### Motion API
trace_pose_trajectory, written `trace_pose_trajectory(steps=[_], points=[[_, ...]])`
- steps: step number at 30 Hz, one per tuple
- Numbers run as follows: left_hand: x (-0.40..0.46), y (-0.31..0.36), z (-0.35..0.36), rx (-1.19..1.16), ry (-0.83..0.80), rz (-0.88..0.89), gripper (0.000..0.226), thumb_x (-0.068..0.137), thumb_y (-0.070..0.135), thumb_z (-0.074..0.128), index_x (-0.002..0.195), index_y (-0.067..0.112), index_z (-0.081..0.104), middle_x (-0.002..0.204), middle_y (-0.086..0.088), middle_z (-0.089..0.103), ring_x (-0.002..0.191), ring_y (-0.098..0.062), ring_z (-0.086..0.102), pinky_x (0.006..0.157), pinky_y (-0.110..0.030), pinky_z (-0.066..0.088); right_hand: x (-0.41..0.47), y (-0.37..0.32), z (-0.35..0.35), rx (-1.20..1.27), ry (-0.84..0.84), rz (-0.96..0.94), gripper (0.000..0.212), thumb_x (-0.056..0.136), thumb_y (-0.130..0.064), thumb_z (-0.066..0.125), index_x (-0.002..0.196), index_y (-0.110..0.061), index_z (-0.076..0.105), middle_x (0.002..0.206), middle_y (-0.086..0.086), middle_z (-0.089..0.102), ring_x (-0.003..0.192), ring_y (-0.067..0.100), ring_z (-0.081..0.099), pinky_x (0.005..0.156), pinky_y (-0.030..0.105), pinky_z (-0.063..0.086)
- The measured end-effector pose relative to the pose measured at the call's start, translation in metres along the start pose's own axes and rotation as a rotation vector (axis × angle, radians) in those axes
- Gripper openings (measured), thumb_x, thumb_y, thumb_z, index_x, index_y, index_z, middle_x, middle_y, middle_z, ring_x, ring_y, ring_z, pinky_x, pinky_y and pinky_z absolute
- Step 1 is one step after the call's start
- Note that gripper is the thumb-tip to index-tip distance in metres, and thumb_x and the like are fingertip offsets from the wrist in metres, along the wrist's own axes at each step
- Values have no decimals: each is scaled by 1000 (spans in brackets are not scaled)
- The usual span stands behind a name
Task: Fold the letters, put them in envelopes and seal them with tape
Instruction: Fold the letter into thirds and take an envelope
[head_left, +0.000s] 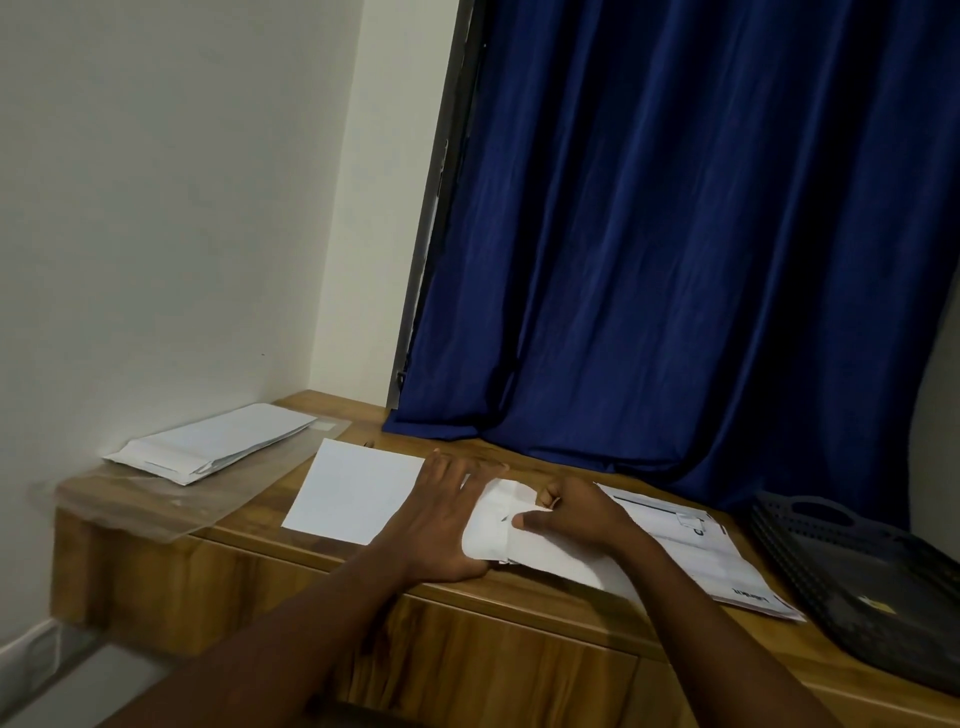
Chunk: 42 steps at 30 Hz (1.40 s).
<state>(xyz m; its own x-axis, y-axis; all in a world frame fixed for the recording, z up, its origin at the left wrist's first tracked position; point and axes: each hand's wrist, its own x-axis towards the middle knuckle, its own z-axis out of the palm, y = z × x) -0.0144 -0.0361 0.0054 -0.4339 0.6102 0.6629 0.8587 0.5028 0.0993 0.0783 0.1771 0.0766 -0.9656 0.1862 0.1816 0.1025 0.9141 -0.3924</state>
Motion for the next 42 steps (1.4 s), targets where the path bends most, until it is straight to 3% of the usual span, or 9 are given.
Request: trace_pose_trajectory(steps=[5, 8, 10, 13, 16, 20, 23, 32, 42], points=[[-2, -1, 0, 19, 4, -9, 110, 63, 78, 70, 153, 38, 22, 149, 5, 31, 137, -20, 30, 120, -45, 27, 1, -18, 18, -112, 181, 41, 49, 69, -70, 75, 77, -26, 56, 75, -12, 58, 69, 7, 51, 54, 27, 31], [-2, -1, 1, 16, 23, -19, 110, 62, 77, 70, 152, 38, 21, 147, 4, 33, 135, -21, 32, 119, -45, 28, -2, -23, 24, -103, 254, 50, 49, 70, -73, 73, 94, -32, 62, 84, -16, 58, 78, 8, 53, 54, 22, 30], [-3, -1, 0, 15, 13, -55, 113, 61, 77, 71, 153, 40, 17, 149, 3, 32, 137, -22, 31, 120, -46, 27, -6, -20, 20, -35, 284, 55, 57, 66, -80, 71, 104, -39, 59, 89, -20, 58, 90, 9, 59, 63, 22, 39], [-4, 0, -2, 15, 30, -109, 114, 61, 75, 73, 154, 40, 17, 149, 2, 33, 136, -22, 29, 121, -49, 26, -18, -1, 8, 33, 324, 113, 76, 67, -84, 66, 128, -40, 55, 118, -15, 61, 115, 14, 59, 94, 38, 49], [-4, 2, -4, 29, 49, -144, 114, 62, 75, 73, 154, 39, 16, 151, 1, 32, 135, -21, 27, 120, -49, 27, -34, 24, -1, 229, 311, 220, 82, 77, -71, 73, 142, -26, 52, 136, -1, 58, 122, 21, 57, 94, 37, 49], [-4, 3, -6, 56, 64, -162, 115, 62, 73, 73, 157, 35, 19, 153, -3, 33, 138, -24, 26, 123, -51, 23, -54, 45, -3, 778, 127, 361, 43, 83, -44, 80, 105, -9, 66, 85, 5, 68, 78, 26, 71, 55, 29, 49], [-4, 3, -7, 52, 46, -164, 116, 62, 73, 73, 157, 36, 17, 155, -1, 30, 140, -24, 24, 124, -52, 21, -60, 50, 4, 881, 113, 352, 23, 91, -22, 76, 88, -4, 63, 63, 12, 63, 61, 29, 69, 51, 31, 43], [-5, 2, -5, 32, 26, -122, 116, 61, 76, 73, 153, 41, 11, 154, 2, 29, 139, -20, 22, 124, -49, 17, -36, 5, 42, 752, 97, 224, 23, 91, -31, 75, 89, -8, 77, 70, 4, 74, 65, 15, 64, 60, 28, 50], [-5, 5, -7, -4, -10, -97, 113, 63, 75, 73, 156, 37, 20, 151, 2, 33, 137, -20, 30, 120, -48, 27, -19, -27, 70, 807, 144, 142, 15, 89, 6, 63, 86, 10, 76, 73, 13, 74, 55, 5, 67, 50, 18, 50]])
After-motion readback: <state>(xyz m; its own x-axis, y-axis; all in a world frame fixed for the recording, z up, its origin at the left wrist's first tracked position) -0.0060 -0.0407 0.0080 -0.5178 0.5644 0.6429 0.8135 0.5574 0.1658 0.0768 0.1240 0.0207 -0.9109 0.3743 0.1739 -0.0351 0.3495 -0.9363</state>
